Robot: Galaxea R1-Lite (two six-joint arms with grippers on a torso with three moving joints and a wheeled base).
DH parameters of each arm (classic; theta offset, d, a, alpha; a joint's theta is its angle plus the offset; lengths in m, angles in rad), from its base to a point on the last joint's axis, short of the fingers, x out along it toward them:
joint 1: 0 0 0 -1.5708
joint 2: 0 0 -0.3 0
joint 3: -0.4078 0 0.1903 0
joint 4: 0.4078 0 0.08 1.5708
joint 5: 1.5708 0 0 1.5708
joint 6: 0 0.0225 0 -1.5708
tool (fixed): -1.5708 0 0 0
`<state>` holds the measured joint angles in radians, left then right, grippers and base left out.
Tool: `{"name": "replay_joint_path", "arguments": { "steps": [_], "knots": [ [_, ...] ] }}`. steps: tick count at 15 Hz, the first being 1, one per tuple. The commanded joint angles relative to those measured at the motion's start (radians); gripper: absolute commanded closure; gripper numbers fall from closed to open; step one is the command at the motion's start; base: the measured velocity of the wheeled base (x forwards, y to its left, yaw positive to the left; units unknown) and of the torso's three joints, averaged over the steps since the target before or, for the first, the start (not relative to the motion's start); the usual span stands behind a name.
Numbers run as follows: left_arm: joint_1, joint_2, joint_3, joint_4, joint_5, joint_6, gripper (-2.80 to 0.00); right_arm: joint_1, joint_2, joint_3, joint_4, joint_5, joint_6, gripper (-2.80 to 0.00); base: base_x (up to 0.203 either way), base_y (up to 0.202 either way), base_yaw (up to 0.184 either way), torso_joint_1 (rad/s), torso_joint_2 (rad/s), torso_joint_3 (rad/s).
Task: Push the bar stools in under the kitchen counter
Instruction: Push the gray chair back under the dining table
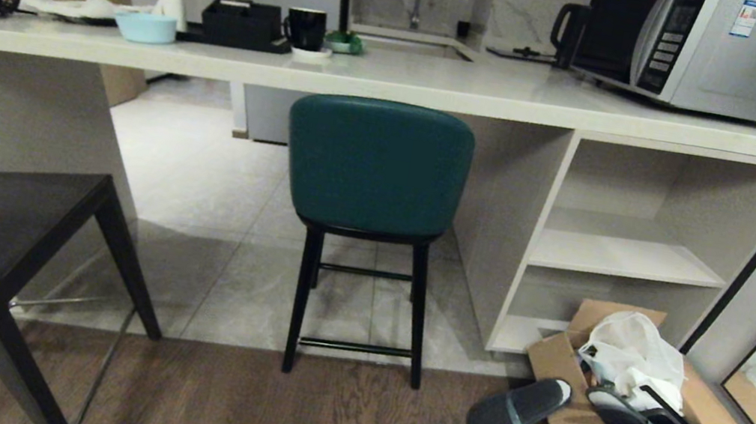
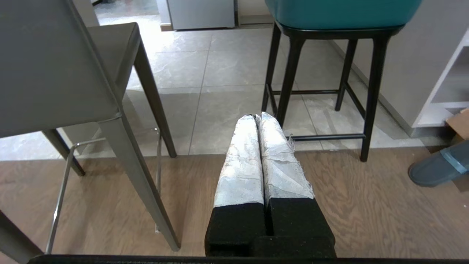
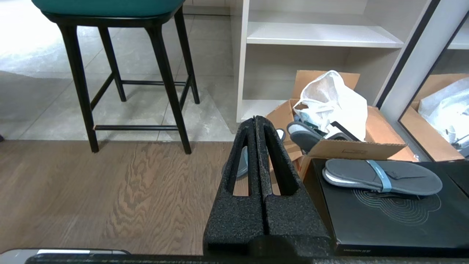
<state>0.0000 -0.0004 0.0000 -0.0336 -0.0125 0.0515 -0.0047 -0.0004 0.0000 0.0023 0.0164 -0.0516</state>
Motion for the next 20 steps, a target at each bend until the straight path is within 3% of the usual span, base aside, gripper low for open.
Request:
{"name": "replay_joint_path", "arguments": {
  "steps": [1, 20],
  "knots": [
    [0.000, 0.000, 0.018, 0.000, 0.000, -0.001, 0.00, 0.000, 0.000, 0.000, 0.001, 0.001, -0.002, 0.00, 0.000, 0.000, 0.000, 0.000, 0.00, 0.000],
    [0.000, 0.000, 0.018, -0.002, -0.001, 0.001, 0.00, 0.000, 0.000, 0.000, 0.001, 0.001, -0.001, 0.00, 0.000, 0.192, -0.002, 0.004, 0.00, 0.003]
  ]
}}
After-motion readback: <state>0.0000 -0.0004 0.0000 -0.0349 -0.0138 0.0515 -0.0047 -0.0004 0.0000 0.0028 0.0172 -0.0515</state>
